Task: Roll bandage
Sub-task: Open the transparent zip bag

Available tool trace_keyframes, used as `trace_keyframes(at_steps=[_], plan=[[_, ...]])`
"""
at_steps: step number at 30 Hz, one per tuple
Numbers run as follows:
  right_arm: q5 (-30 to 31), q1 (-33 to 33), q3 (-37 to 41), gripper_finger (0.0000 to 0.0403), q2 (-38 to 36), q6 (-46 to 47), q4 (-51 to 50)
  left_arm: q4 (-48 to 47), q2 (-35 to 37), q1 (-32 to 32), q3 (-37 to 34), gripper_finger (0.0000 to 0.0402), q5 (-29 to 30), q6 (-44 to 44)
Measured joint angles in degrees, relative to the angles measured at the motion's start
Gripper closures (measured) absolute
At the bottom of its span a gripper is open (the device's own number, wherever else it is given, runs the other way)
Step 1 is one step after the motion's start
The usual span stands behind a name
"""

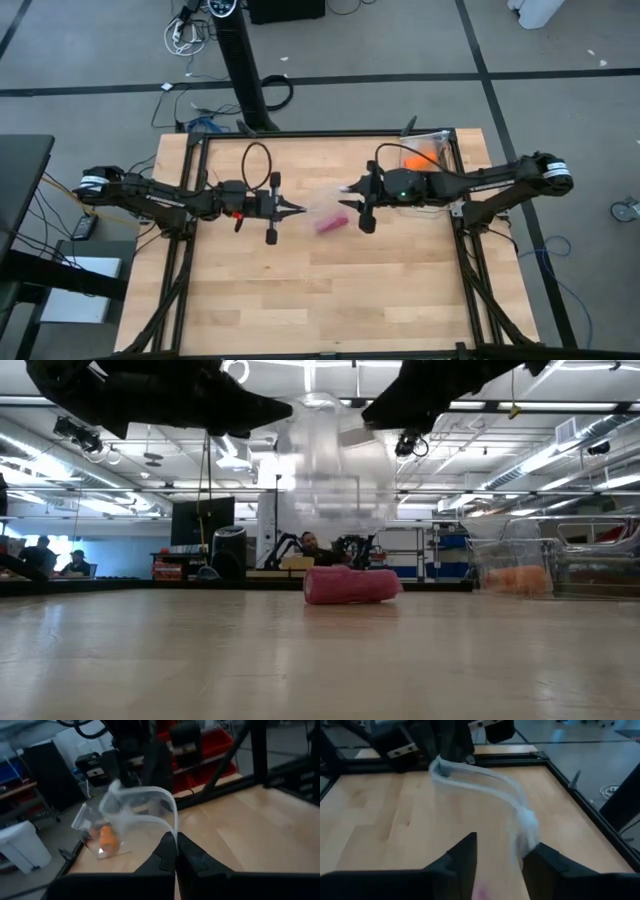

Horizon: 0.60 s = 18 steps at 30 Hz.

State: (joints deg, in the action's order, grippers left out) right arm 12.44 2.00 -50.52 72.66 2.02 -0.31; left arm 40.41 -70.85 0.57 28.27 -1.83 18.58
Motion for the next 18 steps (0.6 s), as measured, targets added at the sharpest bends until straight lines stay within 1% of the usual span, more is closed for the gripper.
trace_keyframes(at_steps=[3,5,10,12,14,18], plan=[[0.2,0.6,0.0,0.0251,-1.8,0.2,-3.2,-0.7,0.0,-0.7,0.0,0.04,0.1,2.6],[1.6,0.7,0.0,0.0247,-2.6,0.8,-4.7,-0.7,0.0,-1.2,0.0,0.04,0.1,3.7],[2.1,1.4,0.0,0.0254,-3.0,0.9,-6.9,-0.9,0.0,-1.5,0.0,0.0399,0.2,3.9],[2.1,1.8,0.0,0.0269,-2.6,0.9,-6.7,-0.9,0.0,-1.5,0.0,0.0399,0.7,3.7],[2.2,2.3,0.1,0.0296,-2.4,0.9,-6.9,-0.9,0.0,-1.5,0.0,0.0399,1.9,3.1],[6.7,3.7,0.1,0.0378,-1.7,-1.2,-5.6,-0.9,0.0,-1.4,0.0,0.0399,3.6,-0.8]])
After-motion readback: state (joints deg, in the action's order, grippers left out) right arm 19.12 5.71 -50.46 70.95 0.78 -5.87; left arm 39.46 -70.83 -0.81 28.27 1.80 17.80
